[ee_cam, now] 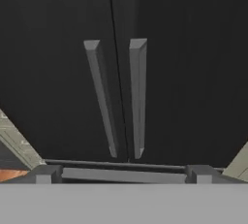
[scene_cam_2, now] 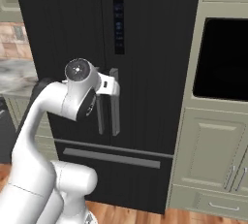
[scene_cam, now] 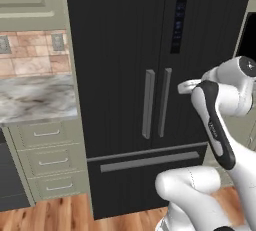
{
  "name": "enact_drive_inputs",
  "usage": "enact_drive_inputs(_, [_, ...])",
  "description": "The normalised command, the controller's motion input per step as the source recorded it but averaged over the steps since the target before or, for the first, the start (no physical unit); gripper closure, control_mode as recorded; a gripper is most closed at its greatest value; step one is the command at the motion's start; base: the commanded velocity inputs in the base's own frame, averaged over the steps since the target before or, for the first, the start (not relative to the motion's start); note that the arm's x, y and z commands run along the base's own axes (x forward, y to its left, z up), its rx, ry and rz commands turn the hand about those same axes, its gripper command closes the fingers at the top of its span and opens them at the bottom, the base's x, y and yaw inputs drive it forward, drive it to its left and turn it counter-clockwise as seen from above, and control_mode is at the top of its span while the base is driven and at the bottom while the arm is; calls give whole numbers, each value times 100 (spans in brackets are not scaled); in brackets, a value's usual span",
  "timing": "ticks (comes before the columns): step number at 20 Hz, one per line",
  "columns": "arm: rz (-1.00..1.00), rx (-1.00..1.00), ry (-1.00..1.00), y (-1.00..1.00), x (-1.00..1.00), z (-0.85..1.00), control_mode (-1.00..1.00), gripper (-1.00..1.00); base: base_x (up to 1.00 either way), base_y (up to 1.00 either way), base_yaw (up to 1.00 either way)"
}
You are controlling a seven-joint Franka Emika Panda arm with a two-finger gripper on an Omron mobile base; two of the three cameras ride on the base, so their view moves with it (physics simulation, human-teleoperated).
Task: Take the donuts from the fridge and place them on the empty tray on the dining counter.
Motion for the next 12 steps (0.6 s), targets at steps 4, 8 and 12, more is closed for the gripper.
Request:
enact_drive_inputs(4, [0,0,2,-1,69,-24,-100,-100,0,0,0])
enact_drive_inputs(8, [0,0,-1,-1,61,-40,-100,-100,0,0,0])
enact_drive_inputs(12, [2,0,-3,-3,63,-51,-100,-100,0,0,0])
